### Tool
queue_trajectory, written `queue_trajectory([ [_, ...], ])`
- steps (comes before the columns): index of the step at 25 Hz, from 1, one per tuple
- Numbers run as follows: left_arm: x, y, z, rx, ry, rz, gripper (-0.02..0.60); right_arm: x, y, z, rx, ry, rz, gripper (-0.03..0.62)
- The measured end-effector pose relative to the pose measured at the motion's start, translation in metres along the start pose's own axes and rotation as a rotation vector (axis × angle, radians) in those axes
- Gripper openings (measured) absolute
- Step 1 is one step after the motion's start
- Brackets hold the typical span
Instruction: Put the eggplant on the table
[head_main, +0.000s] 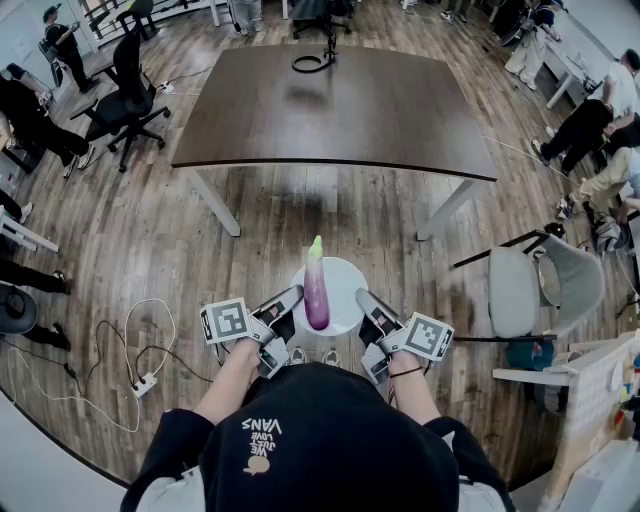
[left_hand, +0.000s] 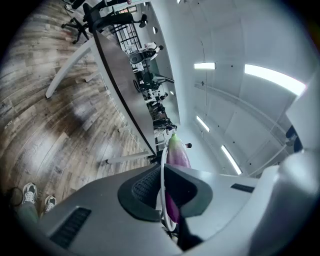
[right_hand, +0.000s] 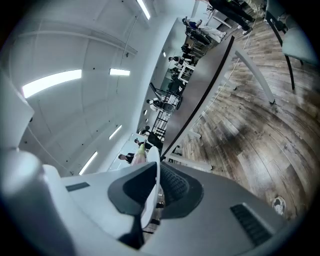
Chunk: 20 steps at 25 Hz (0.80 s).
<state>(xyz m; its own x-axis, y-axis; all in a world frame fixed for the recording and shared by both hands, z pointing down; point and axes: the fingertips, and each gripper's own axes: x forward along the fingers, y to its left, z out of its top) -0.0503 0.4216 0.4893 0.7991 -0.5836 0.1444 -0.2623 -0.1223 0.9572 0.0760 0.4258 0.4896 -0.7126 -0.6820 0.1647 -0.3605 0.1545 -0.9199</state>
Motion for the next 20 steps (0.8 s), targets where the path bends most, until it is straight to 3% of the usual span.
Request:
queue_trajectory([
  [13, 0.011, -0.013, -0.003, -0.065, -0.017, -0.064, 0.025, 0.000, 0.004, 0.008, -0.011, 0.001, 0.033, 0.031],
  [18, 0.018, -0.011, -0.007, -0.063, -0.033, -0.048, 0.025, -0.003, -0.001, 0.014, -0.006, 0.013, 0.043, 0.031],
  [20, 0.018, -0.004, -0.006, -0.024, -0.035, -0.016, 0.025, -0.003, -0.004, 0.015, -0.011, 0.023, 0.044, 0.031],
])
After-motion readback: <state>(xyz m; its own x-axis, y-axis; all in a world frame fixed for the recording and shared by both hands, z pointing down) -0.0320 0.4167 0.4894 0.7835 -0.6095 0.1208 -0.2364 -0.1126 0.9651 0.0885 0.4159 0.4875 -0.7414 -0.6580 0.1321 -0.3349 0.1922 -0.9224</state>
